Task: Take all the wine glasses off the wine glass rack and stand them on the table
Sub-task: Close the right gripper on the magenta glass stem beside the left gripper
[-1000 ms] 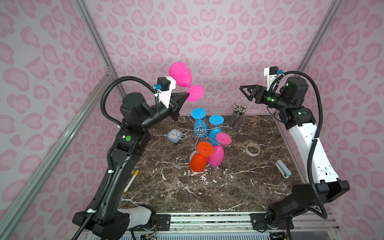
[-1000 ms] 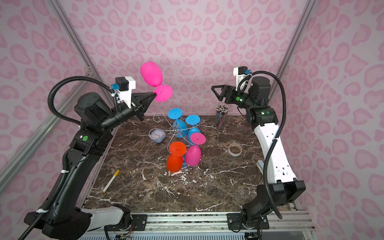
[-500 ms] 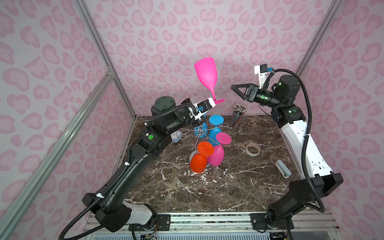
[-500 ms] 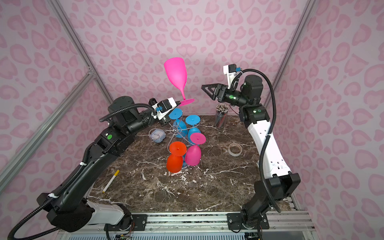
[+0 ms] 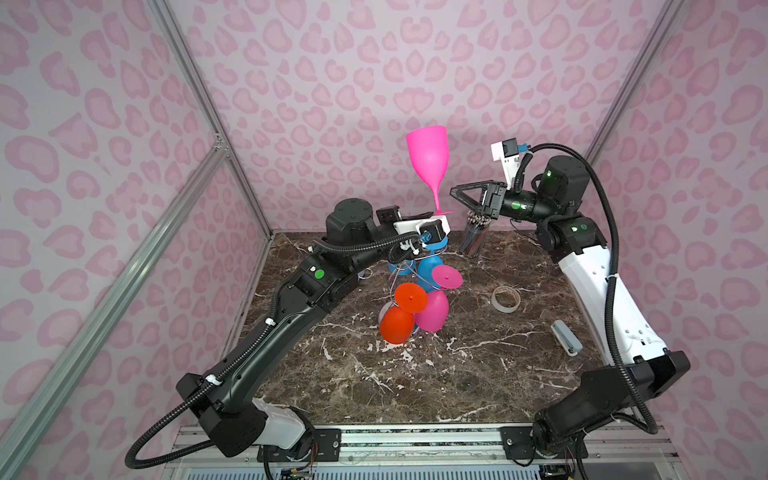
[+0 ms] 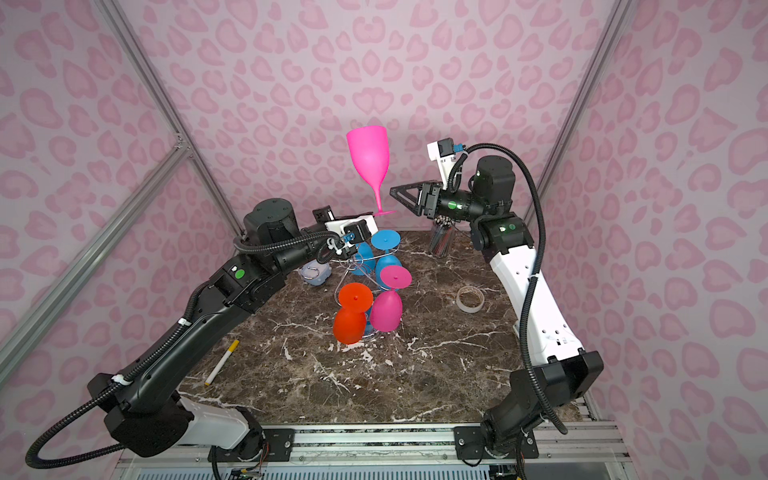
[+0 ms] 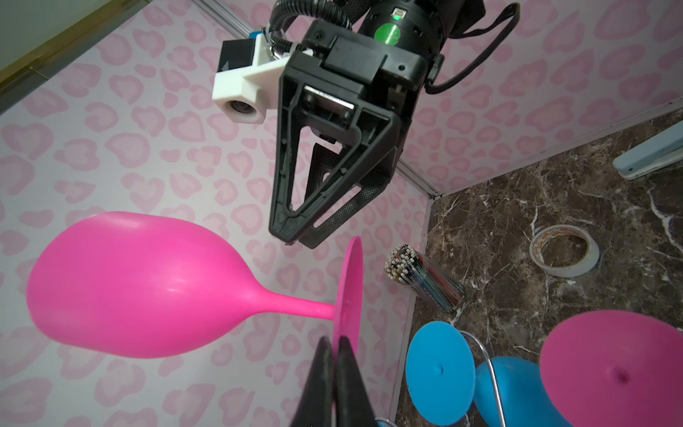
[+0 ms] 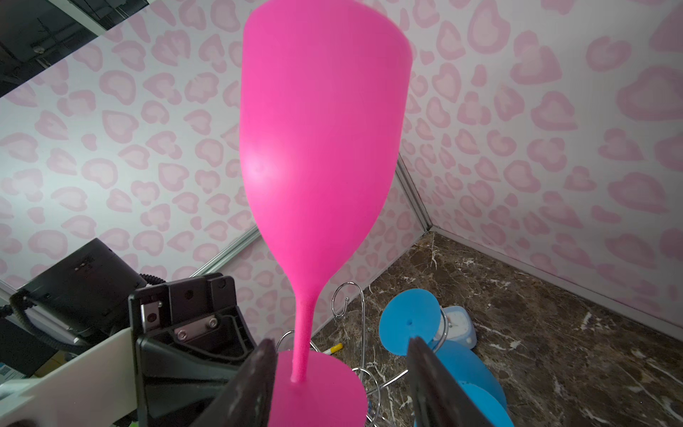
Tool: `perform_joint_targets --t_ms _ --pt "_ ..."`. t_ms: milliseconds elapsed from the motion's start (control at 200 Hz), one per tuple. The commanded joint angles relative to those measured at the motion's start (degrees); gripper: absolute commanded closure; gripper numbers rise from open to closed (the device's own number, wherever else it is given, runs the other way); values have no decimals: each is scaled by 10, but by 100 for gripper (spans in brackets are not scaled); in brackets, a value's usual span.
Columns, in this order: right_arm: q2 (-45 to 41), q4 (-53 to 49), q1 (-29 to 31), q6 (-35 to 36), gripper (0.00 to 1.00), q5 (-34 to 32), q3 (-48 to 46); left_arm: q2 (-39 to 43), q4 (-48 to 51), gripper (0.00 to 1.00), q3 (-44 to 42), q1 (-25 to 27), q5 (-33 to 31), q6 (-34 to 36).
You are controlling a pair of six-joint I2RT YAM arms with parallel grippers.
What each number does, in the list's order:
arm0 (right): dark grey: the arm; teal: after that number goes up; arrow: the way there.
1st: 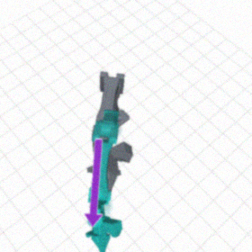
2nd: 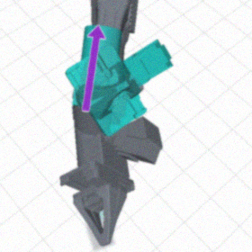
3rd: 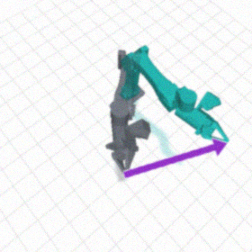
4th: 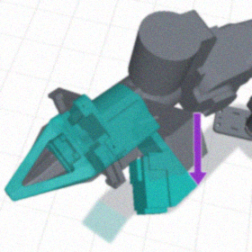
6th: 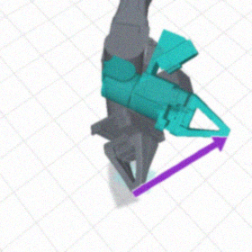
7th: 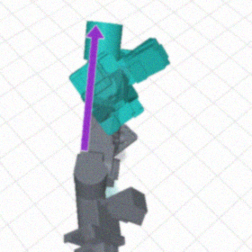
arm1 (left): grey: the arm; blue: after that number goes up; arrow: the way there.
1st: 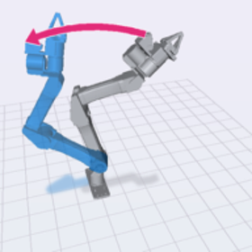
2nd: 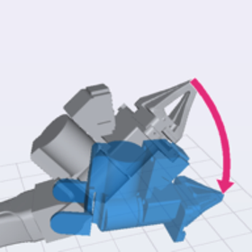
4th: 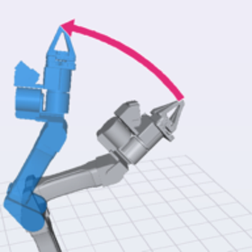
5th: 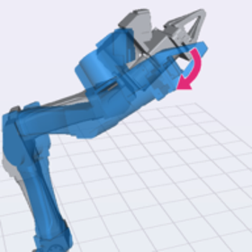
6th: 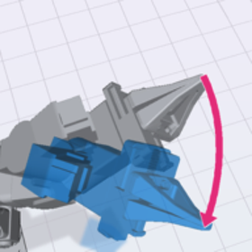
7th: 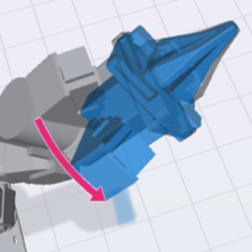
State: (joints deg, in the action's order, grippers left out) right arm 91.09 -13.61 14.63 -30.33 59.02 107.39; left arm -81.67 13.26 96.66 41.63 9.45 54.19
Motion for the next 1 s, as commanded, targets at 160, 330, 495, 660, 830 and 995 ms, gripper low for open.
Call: perform_joint_targets --t_ms 160,330,495,660,830,995 --pt "7 -37 13 34 47 11 -4 -13 -9 96 -11 14 -30 53" --pt "7 -50 18 43 52 1 -12 -20 -19 96 -13 23 -40 67" --pt "11 -62 24 50 55 -5 -12 -23 -23 96 -9 26 -41 75" --pt "11 -68 28 51 59 -10 -16 -26 -22 96 -5 29 -39 78" --pt "13 -69 33 51 64 -12 -15 -28 -18 96 -4 34 -44 88" --pt "13 -67 38 49 71 -19 -20 -26 -16 96 -3 36 -44 87"
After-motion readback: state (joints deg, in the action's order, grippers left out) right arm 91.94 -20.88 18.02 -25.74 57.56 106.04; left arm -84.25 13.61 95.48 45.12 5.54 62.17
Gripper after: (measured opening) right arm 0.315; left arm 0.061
